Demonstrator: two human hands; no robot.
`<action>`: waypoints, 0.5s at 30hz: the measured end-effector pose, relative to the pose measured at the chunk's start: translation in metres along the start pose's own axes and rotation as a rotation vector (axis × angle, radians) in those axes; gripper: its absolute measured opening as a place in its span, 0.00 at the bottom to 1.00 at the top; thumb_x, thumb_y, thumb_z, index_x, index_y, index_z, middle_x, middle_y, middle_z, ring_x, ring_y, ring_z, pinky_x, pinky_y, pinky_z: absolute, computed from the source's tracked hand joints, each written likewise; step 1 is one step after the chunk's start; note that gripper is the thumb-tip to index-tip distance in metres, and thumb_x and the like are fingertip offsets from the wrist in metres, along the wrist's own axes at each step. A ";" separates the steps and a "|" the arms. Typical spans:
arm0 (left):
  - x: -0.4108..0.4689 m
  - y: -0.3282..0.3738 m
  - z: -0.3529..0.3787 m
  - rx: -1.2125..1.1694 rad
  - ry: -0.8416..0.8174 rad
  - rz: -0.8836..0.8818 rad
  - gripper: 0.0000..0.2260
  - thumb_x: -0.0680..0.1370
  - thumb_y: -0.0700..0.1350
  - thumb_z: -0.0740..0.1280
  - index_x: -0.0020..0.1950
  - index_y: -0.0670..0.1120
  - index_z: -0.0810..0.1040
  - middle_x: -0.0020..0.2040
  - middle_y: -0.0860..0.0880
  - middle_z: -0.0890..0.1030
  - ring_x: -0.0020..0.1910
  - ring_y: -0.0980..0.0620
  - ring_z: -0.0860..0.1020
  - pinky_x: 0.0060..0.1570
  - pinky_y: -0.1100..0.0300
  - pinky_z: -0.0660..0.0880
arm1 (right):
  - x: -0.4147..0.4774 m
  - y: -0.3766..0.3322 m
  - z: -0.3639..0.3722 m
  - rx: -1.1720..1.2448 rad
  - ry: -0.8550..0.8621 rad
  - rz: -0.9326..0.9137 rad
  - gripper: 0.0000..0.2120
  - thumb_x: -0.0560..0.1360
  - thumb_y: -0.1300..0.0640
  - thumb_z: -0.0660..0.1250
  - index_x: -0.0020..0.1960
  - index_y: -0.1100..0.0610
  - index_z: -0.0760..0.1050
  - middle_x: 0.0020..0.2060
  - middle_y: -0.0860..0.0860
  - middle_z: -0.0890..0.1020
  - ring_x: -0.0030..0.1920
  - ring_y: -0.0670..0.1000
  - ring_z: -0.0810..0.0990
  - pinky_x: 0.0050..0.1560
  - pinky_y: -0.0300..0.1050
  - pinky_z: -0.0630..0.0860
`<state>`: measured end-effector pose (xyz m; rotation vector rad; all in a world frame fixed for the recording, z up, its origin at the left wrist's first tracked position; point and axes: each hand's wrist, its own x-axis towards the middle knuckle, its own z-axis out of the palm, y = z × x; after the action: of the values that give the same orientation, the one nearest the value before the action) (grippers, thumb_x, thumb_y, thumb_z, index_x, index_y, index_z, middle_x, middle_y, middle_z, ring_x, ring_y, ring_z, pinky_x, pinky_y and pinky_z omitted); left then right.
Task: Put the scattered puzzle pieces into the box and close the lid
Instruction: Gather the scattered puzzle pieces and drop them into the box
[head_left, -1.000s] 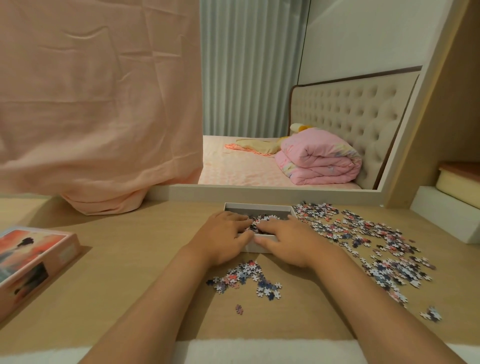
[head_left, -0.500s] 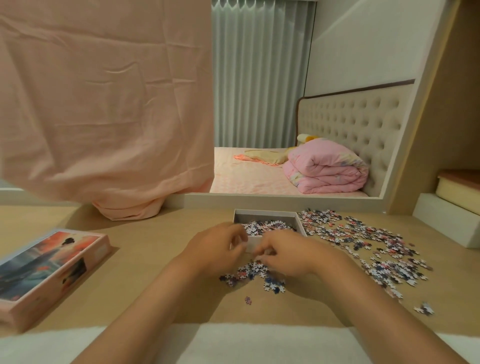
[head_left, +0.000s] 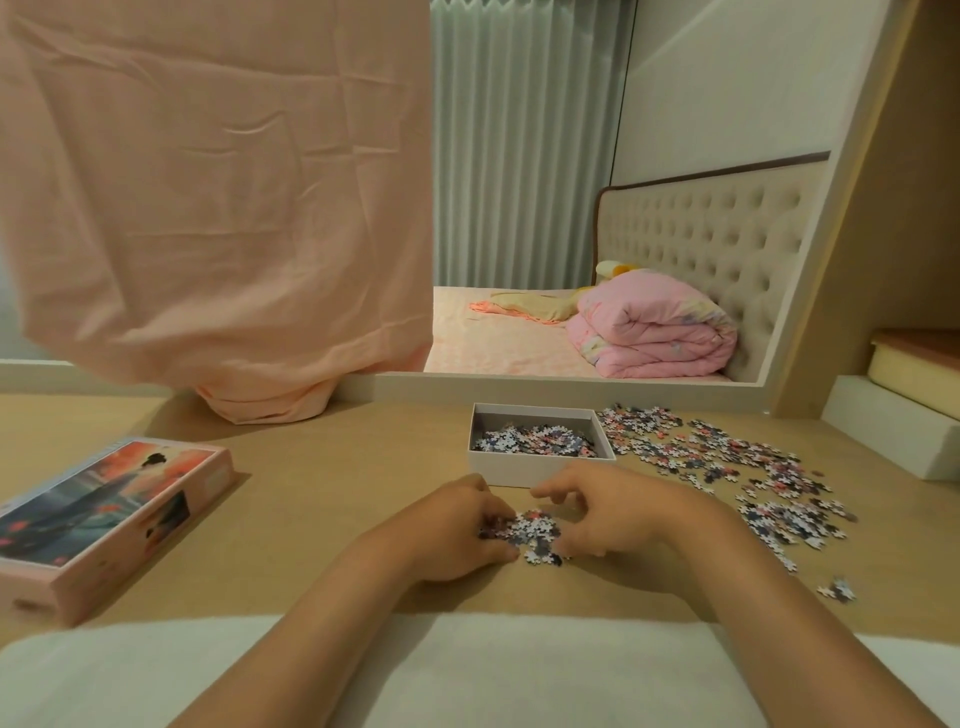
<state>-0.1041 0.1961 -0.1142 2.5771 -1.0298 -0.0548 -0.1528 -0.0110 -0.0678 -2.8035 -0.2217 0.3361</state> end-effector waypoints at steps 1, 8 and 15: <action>0.002 0.003 0.002 -0.010 0.018 0.017 0.21 0.76 0.57 0.69 0.68 0.54 0.76 0.54 0.53 0.72 0.48 0.55 0.73 0.50 0.64 0.66 | -0.001 0.002 -0.001 -0.030 -0.030 0.032 0.33 0.72 0.48 0.75 0.74 0.44 0.67 0.62 0.45 0.76 0.56 0.46 0.75 0.58 0.43 0.73; 0.003 0.001 -0.004 -0.101 0.111 0.034 0.19 0.75 0.54 0.71 0.66 0.54 0.77 0.53 0.54 0.73 0.45 0.58 0.76 0.47 0.67 0.69 | 0.003 -0.002 0.005 -0.022 -0.019 0.028 0.29 0.73 0.48 0.74 0.72 0.47 0.72 0.58 0.46 0.78 0.57 0.48 0.77 0.60 0.45 0.74; -0.007 -0.009 -0.015 0.111 -0.116 -0.106 0.29 0.71 0.67 0.68 0.69 0.56 0.72 0.60 0.55 0.68 0.58 0.53 0.72 0.61 0.52 0.71 | 0.004 -0.009 0.012 -0.068 -0.026 0.036 0.25 0.70 0.39 0.75 0.60 0.51 0.76 0.55 0.49 0.79 0.52 0.50 0.77 0.50 0.46 0.74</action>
<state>-0.1008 0.2112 -0.1037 2.7568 -0.9600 -0.1815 -0.1526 0.0016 -0.0765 -2.8746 -0.1924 0.3800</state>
